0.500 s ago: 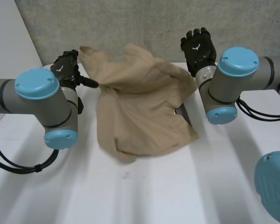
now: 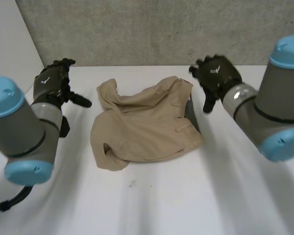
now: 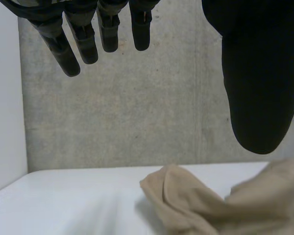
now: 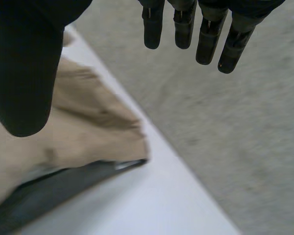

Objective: Fold the shorts.

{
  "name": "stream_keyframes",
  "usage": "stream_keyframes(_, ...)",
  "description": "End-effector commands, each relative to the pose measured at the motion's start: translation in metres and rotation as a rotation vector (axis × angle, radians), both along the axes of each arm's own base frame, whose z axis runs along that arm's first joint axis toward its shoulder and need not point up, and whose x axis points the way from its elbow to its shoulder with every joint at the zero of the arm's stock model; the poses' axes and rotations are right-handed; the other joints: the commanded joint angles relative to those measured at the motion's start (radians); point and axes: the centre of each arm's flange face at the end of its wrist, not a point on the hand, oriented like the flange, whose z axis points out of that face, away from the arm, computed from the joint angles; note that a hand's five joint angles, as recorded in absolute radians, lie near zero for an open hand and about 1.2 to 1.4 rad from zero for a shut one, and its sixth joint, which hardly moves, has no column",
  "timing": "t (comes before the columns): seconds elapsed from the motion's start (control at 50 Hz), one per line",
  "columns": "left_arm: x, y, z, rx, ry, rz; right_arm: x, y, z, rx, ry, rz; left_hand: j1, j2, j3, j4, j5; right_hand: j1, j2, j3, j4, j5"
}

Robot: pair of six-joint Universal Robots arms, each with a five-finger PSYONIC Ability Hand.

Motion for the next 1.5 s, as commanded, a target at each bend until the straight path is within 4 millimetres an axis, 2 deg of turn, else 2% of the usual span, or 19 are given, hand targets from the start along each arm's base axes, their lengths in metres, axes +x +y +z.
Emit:
stream_keyframes(0.02,0.018,0.053,-0.006,0.077,-0.108,-0.011,-0.011,0.038,-0.040,0.187,0.065,0.055,-0.036,-0.026,-0.039,-0.029,-0.049,0.122,0.108,0.110,0.091,0.086)
stream_keyframes(0.12,0.021,0.077,-0.014,0.169,-0.139,-0.035,-0.013,0.044,-0.058,0.218,0.078,0.058,-0.036,-0.027,-0.040,-0.030,-0.049,0.237,0.223,0.225,0.206,0.201)
stream_keyframes(0.24,0.017,0.103,-0.025,0.311,-0.170,-0.087,-0.011,0.041,-0.085,0.202,0.079,0.077,-0.033,-0.023,-0.036,-0.027,-0.046,0.369,0.355,0.357,0.338,0.333)
stream_keyframes(0.44,0.016,0.114,-0.029,0.365,-0.130,-0.101,-0.005,0.031,-0.112,0.205,0.085,0.091,0.044,0.053,0.040,0.050,0.031,0.422,0.408,0.410,0.391,0.386)
stream_keyframes(0.58,0.008,0.124,-0.035,0.389,-0.130,-0.161,0.000,0.024,-0.120,0.177,0.071,0.105,0.056,0.065,0.052,0.062,0.042,0.510,0.496,0.498,0.479,0.474)
stream_keyframes(0.66,0.007,0.124,-0.037,0.395,-0.130,-0.165,0.003,0.017,-0.126,0.148,0.073,0.107,0.053,0.062,0.049,0.059,0.040,0.618,0.605,0.606,0.587,0.583)
stream_keyframes(0.7,0.007,0.124,-0.037,0.396,-0.130,-0.165,0.004,0.015,-0.126,0.136,0.073,0.107,0.053,0.062,0.049,0.059,0.040,0.870,0.856,0.858,0.839,0.834)
stream_keyframes(0.76,0.006,0.122,-0.045,0.421,-0.137,-0.164,0.005,0.012,-0.124,0.112,0.063,0.105,0.056,0.065,0.052,0.062,0.042,1.195,1.181,1.183,1.164,1.159)
stream_keyframes(0.94,-0.001,0.108,-0.061,0.434,-0.143,-0.151,0.004,0.012,-0.118,0.091,0.048,0.097,0.053,0.062,0.049,0.059,0.039,1.196,1.182,1.184,1.165,1.160)
stream_keyframes(1.08,-0.006,0.092,-0.069,0.406,-0.134,-0.120,-0.001,0.020,-0.104,0.077,0.034,0.088,0.070,0.079,0.066,0.076,0.057,1.196,1.182,1.184,1.165,1.160)
stream_keyframes(1.1,-0.006,0.085,-0.072,0.397,-0.136,-0.089,-0.001,0.020,-0.104,0.077,0.034,0.088,0.091,0.100,0.087,0.097,0.077,1.196,1.182,1.184,1.165,1.160)
stream_keyframes(1.14,-0.006,0.081,-0.076,0.397,-0.141,-0.066,-0.003,0.024,-0.093,0.055,0.025,0.084,0.126,0.135,0.122,0.132,0.113,1.196,1.182,1.184,1.165,1.160)
stream_keyframes(1.3,-0.008,0.064,-0.091,0.410,-0.158,-0.009,-0.008,0.030,-0.079,0.057,-0.023,0.046,0.205,0.214,0.201,0.211,0.192,1.196,1.182,1.184,1.165,1.160)
stream_keyframes(1.4,-0.011,0.056,-0.092,0.392,-0.151,0.006,-0.012,0.031,-0.070,0.052,-0.050,0.015,0.273,0.282,0.269,0.279,0.260,1.196,1.182,1.184,1.165,1.160)
stream_keyframes(1.5,-0.010,0.048,-0.088,0.360,-0.135,0.032,-0.014,0.033,-0.071,0.059,-0.050,-0.006,0.401,0.411,0.398,0.408,0.388,1.196,1.182,1.184,1.165,1.160)
